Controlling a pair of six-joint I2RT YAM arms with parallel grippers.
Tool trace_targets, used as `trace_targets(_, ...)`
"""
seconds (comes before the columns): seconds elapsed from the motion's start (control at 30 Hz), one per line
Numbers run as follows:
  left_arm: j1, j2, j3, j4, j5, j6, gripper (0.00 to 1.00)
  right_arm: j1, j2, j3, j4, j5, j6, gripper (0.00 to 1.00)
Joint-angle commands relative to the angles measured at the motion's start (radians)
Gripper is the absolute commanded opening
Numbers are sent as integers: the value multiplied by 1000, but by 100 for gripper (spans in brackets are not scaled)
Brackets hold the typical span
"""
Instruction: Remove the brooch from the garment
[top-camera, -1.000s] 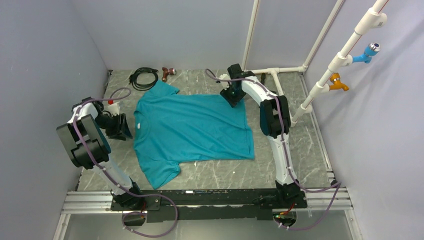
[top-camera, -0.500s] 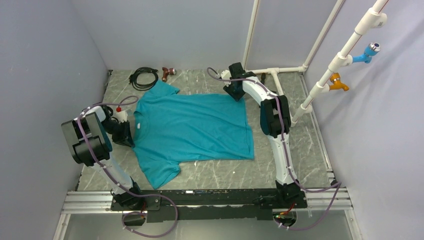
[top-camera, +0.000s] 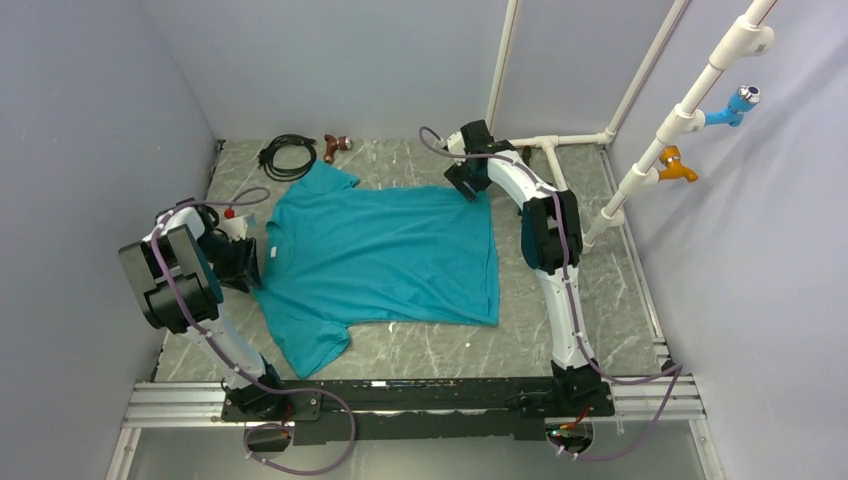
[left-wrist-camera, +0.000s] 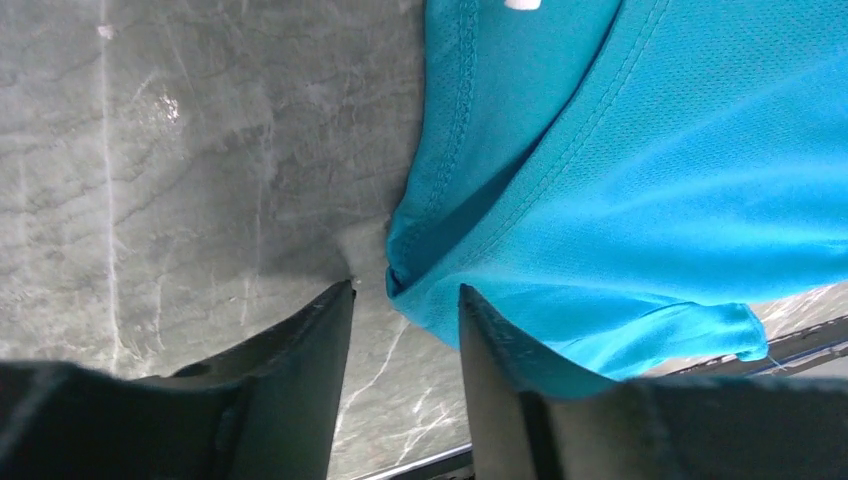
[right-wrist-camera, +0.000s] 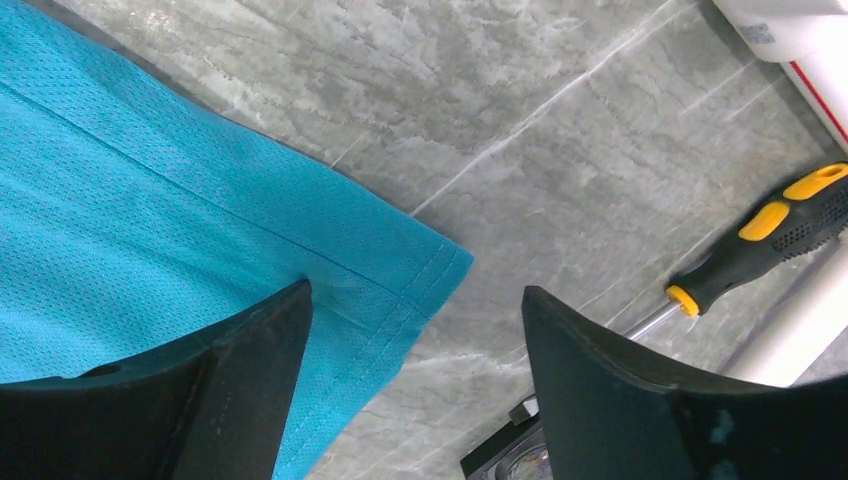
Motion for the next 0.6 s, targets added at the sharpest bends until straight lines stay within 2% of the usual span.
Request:
trace_targets(0.0,5,-70,29,-34,41,34,52,-3,-102,54,-12,-49,39,85)
trace_targets(0.03,5,-88,37,-35,52,39,56,-3,-120,54,-12,-58,47,87)
trace_targets(0.1,8,-128,60,-43,75,42,72,-4,-156,55,-16,-87,59,90)
trace_targets(0.17,13,-154,105,-61,118,52,96,-3,-186,64,-20,-111,76,93)
trace_targets(0.23,14,-172,158,-66,136,40,99,-2,-212,79,-24,-139,94,96)
trace_targets(0.4,14,-196,331,-68,184,6,99,-2,-289,101,-26,-210,139,100)
trace_targets(0.57,11,-202,521,-79,253,-34,100,-3,-463,-27,28,-293,191,100)
